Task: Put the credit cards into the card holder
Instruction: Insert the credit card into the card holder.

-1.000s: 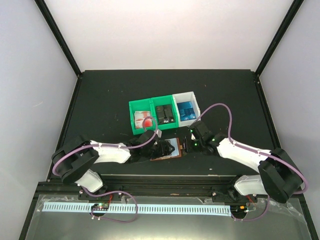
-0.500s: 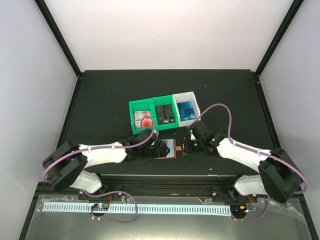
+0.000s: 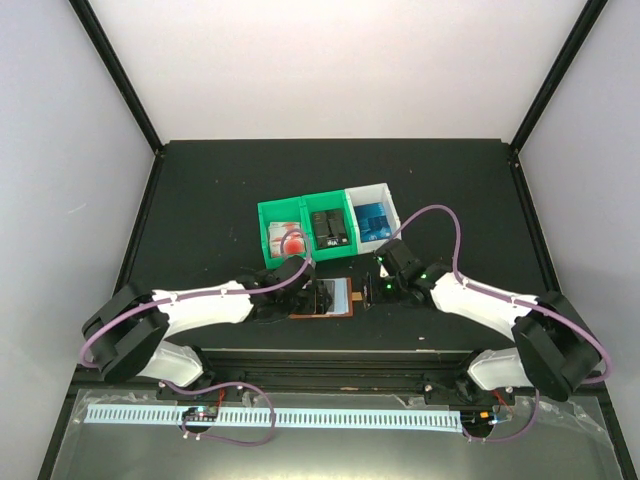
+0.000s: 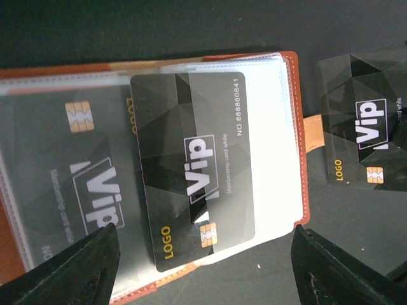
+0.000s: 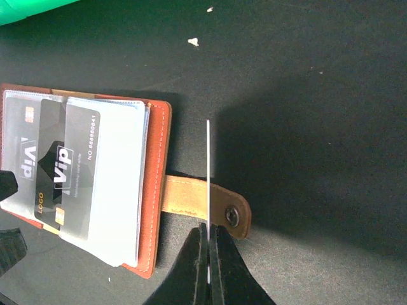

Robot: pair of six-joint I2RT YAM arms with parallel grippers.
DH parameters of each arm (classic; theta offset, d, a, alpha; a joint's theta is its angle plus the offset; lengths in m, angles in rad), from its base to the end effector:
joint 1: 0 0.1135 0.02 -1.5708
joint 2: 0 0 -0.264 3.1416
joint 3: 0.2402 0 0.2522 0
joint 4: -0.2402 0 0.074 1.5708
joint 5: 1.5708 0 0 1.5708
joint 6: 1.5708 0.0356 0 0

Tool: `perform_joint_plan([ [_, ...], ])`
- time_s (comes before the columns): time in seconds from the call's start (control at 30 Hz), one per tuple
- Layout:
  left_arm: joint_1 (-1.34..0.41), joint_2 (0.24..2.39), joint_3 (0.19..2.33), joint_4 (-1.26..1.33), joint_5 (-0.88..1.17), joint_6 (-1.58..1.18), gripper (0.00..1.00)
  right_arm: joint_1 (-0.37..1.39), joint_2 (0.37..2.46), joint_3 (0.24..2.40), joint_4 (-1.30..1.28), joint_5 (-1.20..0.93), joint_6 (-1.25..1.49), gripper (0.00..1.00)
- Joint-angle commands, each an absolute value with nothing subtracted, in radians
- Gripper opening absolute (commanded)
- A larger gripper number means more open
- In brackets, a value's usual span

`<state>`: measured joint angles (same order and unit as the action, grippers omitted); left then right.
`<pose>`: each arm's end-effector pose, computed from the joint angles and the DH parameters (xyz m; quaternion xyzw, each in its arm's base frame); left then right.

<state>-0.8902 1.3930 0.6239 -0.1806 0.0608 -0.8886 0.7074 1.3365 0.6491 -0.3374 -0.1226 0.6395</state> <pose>0.1586 -0.1994 0.1570 0.0101 0.9517 -0.2555 0.1699 0.1818 0.1611 0.1678 -0.0491 0.9600 0.2140 0.1736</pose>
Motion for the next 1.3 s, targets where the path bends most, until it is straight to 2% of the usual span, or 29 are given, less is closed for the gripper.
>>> perform_joint_plan([
  [0.0,-0.877,1.412,0.644,-0.166,0.030,-0.852,0.73,0.713,1.348,0.659,-0.321,-0.125,0.657,0.01],
  [0.07,-0.876,1.443,0.662,-0.180,0.027,-0.849,0.72,0.712,1.350,0.657,-0.319,-0.127,0.659,0.01],
  [0.23,-0.876,1.490,0.701,-0.189,0.047,-0.833,0.77,0.713,1.365,0.659,-0.316,-0.139,0.658,0.01],
  [0.73,-0.914,1.568,0.778,-0.161,0.145,-0.793,0.77,0.758,1.435,0.701,-0.302,-0.138,0.699,0.01],
  [1.27,-0.918,1.467,0.760,-0.242,-0.010,-0.775,0.76,0.761,1.315,0.725,-0.413,0.006,0.691,0.01],
])
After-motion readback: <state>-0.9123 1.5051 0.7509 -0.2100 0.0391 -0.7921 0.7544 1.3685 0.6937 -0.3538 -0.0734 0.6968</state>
